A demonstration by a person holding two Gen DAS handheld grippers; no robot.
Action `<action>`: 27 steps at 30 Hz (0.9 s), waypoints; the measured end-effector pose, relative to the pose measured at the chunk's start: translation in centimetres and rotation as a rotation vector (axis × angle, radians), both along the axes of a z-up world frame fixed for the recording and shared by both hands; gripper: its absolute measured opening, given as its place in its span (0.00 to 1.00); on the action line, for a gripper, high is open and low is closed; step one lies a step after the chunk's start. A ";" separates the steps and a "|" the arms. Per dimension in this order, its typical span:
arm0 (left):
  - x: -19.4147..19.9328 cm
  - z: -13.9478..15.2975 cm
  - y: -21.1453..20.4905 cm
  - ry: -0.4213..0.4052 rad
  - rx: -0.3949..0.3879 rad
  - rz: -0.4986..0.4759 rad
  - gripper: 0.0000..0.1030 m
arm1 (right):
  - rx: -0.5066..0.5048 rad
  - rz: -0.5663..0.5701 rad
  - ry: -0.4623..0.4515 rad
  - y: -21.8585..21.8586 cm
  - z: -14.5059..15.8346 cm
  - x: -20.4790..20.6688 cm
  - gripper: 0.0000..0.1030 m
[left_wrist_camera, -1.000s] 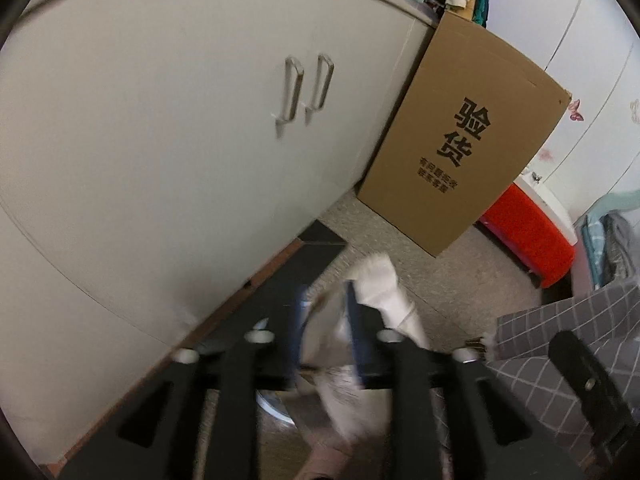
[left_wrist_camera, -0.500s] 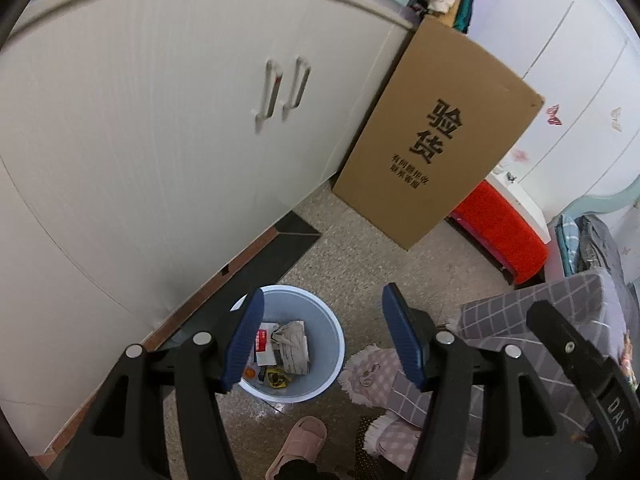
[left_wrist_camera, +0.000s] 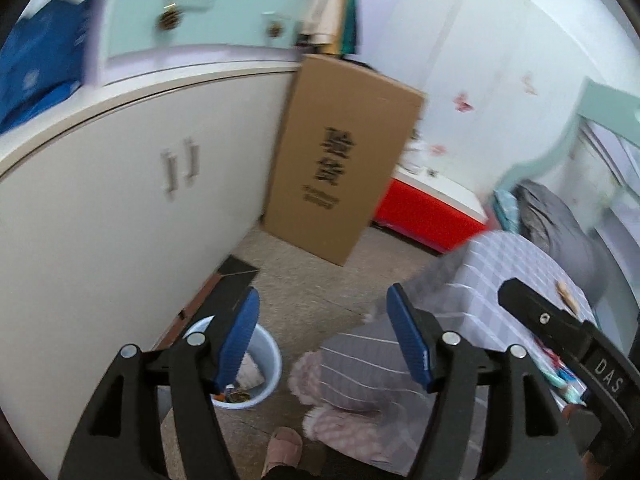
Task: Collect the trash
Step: 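Move both grippers back over the table toward the remaining trash, then grasp the green leaves with the right gripper while the left grasps the orange-blue snack bag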
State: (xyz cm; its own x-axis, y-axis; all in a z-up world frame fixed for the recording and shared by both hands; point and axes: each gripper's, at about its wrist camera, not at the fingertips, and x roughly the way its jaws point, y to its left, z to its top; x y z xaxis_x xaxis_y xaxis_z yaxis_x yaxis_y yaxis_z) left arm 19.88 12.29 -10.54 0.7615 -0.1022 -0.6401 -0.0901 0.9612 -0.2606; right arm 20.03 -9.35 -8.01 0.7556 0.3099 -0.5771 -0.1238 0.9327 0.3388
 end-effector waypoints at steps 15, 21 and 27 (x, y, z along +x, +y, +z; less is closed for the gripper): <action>3.1 0.6 -17.9 0.082 -0.004 -0.315 0.65 | -0.048 -0.169 0.115 -19.8 0.6 -0.6 0.59; 5.4 -0.8 -21.3 0.138 0.012 -0.349 0.65 | -0.086 -0.159 0.191 -22.0 -1.4 2.0 0.52; 7.6 -2.2 -23.3 0.198 -0.013 -0.357 0.65 | -0.164 -0.135 0.232 -21.8 -2.6 4.0 0.52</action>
